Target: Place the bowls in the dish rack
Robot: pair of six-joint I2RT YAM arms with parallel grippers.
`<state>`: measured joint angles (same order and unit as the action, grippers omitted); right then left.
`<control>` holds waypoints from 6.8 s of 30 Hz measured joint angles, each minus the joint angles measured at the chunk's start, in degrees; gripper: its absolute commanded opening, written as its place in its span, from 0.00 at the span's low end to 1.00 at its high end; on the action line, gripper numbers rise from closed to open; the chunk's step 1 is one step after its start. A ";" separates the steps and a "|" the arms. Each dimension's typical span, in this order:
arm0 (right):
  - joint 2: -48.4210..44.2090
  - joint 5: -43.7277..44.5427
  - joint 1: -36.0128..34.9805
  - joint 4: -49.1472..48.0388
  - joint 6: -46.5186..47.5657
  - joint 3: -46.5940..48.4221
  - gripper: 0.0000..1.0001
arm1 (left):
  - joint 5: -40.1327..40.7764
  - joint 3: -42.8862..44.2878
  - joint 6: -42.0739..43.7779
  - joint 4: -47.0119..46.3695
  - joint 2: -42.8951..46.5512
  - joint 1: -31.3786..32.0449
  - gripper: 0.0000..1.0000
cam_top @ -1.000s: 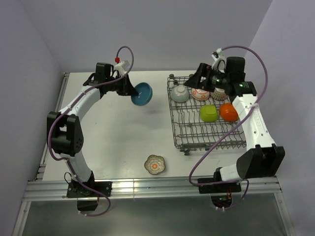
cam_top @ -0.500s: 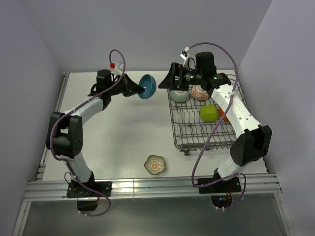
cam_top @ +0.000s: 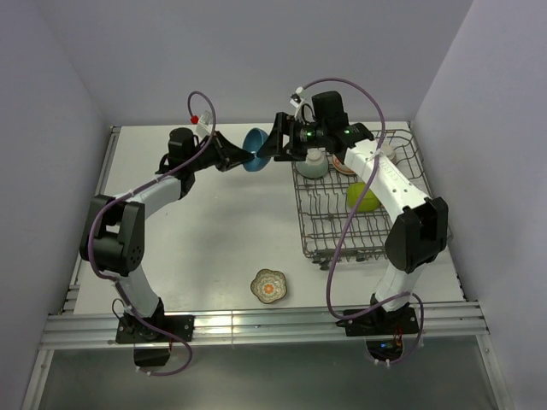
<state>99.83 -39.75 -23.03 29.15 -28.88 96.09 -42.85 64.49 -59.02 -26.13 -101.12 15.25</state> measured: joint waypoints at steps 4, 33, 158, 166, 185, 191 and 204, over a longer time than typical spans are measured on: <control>0.20 0.09 -0.81 -0.04 -0.46 0.02 0.71 | 0.52 0.00 -0.26 -0.59 0.15 0.35 0.00; -1.60 2.29 1.84 0.50 3.04 -1.01 0.00 | 2.10 0.13 3.50 5.03 0.61 1.79 0.52; 7.43 38.03 3.91 17.20 27.61 -11.08 0.17 | -1.05 0.90 44.96 36.74 10.51 -7.54 0.91; 8.02 34.93 3.72 17.16 27.47 -11.34 0.18 | -1.11 -1.68 55.49 41.29 10.54 -4.28 0.91; -22.14 16.85 18.08 15.87 27.47 -10.73 0.98 | -1.97 -9.55 83.69 58.14 12.15 18.80 0.89; -29.03 12.04 24.57 15.13 26.53 -15.08 1.00 | -0.33 -12.00 84.21 57.24 12.13 26.16 0.83; -33.20 4.15 30.16 15.45 25.75 -16.20 1.00 | 6.29 -11.93 81.99 51.91 5.55 31.47 0.65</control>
<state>66.63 -35.59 7.14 44.60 -3.14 79.90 -36.56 52.56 22.96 25.78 -95.57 46.72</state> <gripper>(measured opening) 0.997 0.681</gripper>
